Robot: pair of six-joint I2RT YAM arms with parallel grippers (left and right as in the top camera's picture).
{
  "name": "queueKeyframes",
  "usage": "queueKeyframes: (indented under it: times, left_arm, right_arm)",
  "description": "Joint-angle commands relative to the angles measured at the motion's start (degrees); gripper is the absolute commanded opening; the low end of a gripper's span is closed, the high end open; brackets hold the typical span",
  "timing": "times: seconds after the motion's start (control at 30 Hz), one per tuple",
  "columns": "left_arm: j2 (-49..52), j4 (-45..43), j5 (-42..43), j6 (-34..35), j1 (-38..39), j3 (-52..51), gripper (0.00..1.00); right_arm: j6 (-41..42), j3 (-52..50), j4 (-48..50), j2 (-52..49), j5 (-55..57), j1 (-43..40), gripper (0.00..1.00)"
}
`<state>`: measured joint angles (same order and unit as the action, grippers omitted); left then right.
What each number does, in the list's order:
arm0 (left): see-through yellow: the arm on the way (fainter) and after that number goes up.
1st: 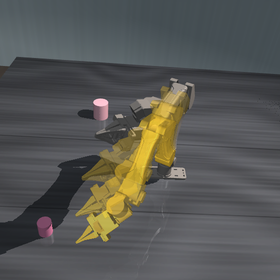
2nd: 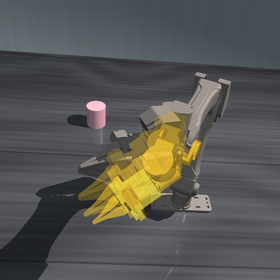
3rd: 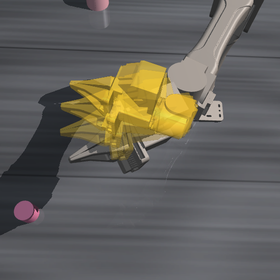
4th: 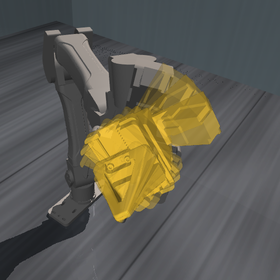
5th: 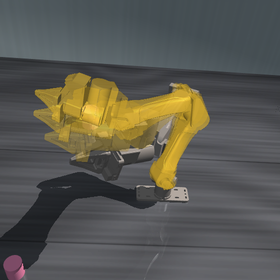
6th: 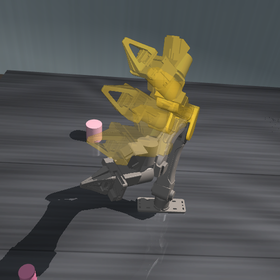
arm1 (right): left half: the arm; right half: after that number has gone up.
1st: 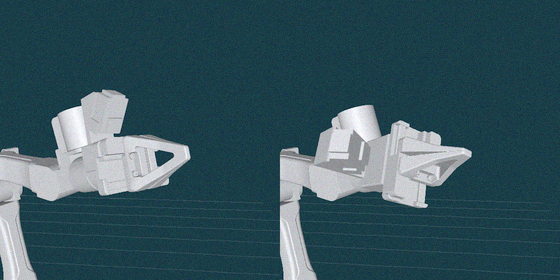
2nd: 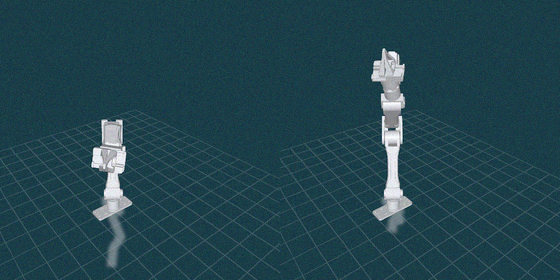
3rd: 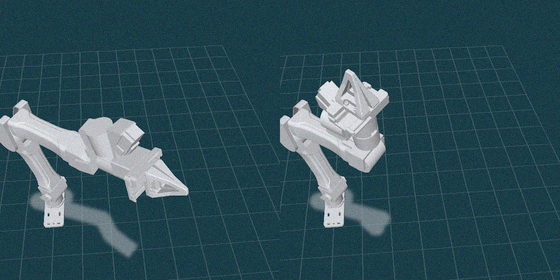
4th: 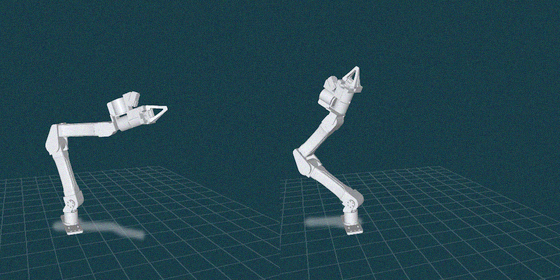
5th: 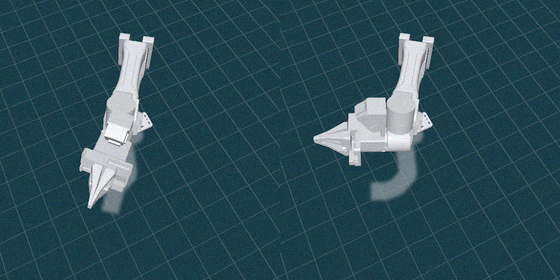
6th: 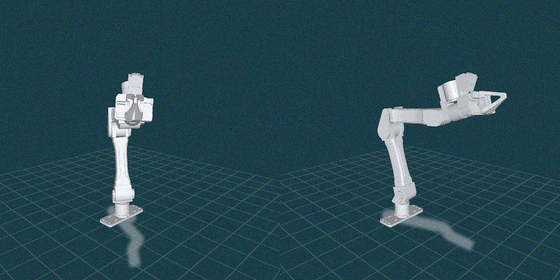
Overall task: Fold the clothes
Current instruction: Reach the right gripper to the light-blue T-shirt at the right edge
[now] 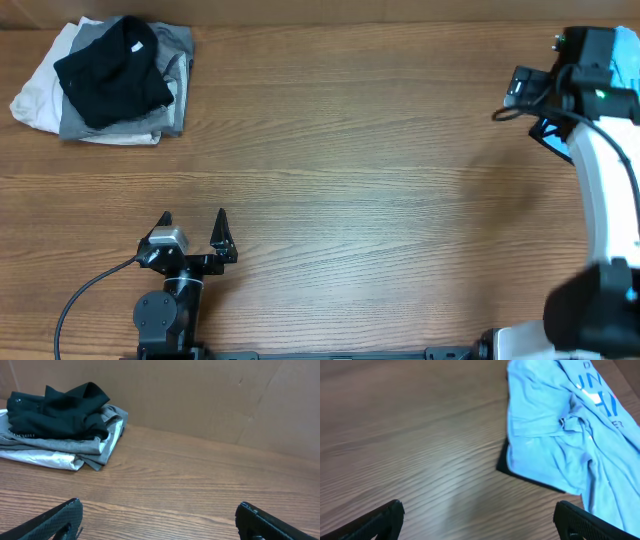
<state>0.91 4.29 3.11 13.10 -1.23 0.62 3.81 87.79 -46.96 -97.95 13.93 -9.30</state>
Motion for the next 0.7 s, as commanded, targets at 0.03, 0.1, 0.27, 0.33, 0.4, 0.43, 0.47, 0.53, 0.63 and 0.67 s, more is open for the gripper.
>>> queueKeyframes:
  times: [0.03,0.1,0.27,0.33,0.4,0.43,0.47,0.53,0.63,0.67]
  left_arm:
    - [-0.44,-0.04,-0.59,-1.36,-0.33,-0.35,1.00]
    - [-0.42,-0.07,-0.59,-1.36,-0.33,-0.35,1.00]
    - [-0.42,-0.07,-0.61,-1.36,-0.33,-0.35,1.00]
    - [-0.42,-0.07,-0.61,-1.36,-0.33,-0.35,1.00]
    - [-0.42,-0.04,-0.61,-1.36,-0.33,-0.35,1.00]
    - [-0.42,-0.07,-0.59,-1.36,-0.35,-0.35,1.00]
    - [-0.42,-0.07,-0.59,-1.36,-0.33,-0.35,1.00]
    - [-0.42,-0.07,-0.61,-1.36,-0.33,-0.35,1.00]
    - [-0.44,-0.07,-0.61,-1.36,-0.33,-0.35,1.00]
    - [-0.44,-0.07,-0.61,-1.36,-0.33,-0.35,1.00]
  right_arm:
    - [-1.62,2.67,2.62,-5.27,3.56,-4.52,1.00]
    - [-2.99,2.67,3.23,-8.26,3.65,-6.78,1.00]
    - [-3.82,2.67,5.90,-13.88,3.54,-11.13,1.00]
    - [-5.16,2.67,7.72,-15.21,2.82,-11.78,1.00]
    - [-7.19,2.67,9.94,-16.15,2.34,-11.91,1.00]
    - [-7.32,2.67,11.15,-16.61,2.60,-11.89,1.00]
    - [-7.30,2.67,12.52,-16.96,2.45,-11.89,1.00]
    - [-7.32,2.67,14.53,-17.73,2.23,-11.89,1.00]
    - [-8.90,2.67,17.20,-19.71,1.88,-11.89,0.98]
    - [-10.34,2.67,17.79,-20.55,1.86,-11.89,0.97]
